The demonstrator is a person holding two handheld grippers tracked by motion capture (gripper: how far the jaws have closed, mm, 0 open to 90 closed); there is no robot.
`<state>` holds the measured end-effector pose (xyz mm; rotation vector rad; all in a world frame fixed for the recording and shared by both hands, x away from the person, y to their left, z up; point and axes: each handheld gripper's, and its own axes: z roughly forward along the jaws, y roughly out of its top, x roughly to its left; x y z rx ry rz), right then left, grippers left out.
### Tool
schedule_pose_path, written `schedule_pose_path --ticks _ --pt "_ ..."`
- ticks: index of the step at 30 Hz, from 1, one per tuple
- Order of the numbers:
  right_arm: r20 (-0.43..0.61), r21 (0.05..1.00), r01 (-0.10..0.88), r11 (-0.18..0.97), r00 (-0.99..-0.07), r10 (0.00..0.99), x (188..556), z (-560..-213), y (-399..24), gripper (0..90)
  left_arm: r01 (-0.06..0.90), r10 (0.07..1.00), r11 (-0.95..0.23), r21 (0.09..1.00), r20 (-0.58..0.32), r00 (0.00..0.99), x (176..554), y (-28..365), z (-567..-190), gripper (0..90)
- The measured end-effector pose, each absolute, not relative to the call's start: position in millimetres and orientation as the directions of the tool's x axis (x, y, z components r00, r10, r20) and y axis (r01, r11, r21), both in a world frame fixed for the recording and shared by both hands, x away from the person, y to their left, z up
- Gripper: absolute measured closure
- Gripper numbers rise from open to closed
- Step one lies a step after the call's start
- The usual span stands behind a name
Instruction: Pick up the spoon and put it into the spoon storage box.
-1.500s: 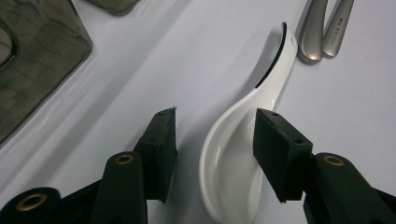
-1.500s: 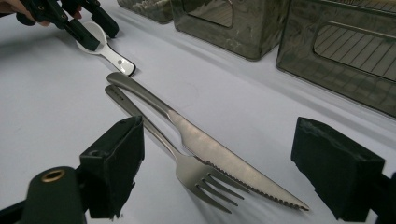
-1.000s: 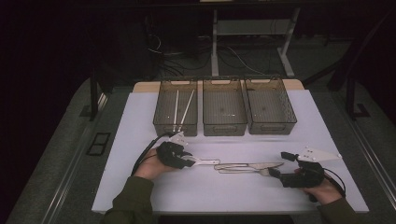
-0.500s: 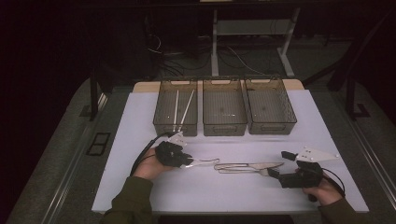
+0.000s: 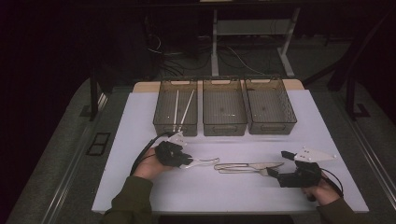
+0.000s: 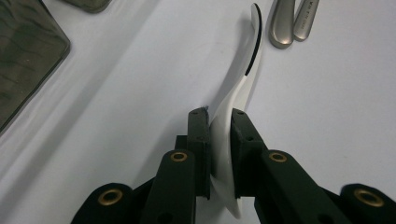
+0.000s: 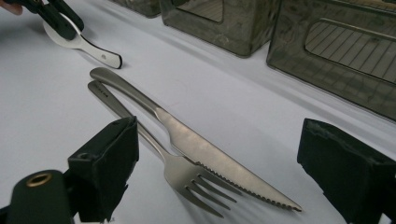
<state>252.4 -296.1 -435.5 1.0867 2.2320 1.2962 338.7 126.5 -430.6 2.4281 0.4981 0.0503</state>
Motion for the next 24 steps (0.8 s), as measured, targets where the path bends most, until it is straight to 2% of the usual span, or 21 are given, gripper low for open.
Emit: schedule_pose_path --ticks 14,24 --pt "0.087 0.846 0.451 0.283 -0.641 0.762 253.5 -435.7 -298.0 12.6 0.289 0.365 -0.695 0.658 -0.022 0.931 331.9 123.4 -412.1 79.7" --pt "0.097 0.847 0.456 0.274 -0.639 0.763 253.9 -435.5 -298.6 12.7 0.293 0.388 -0.662 0.69 -0.019 0.921 333.7 126.9 -400.2 79.8"
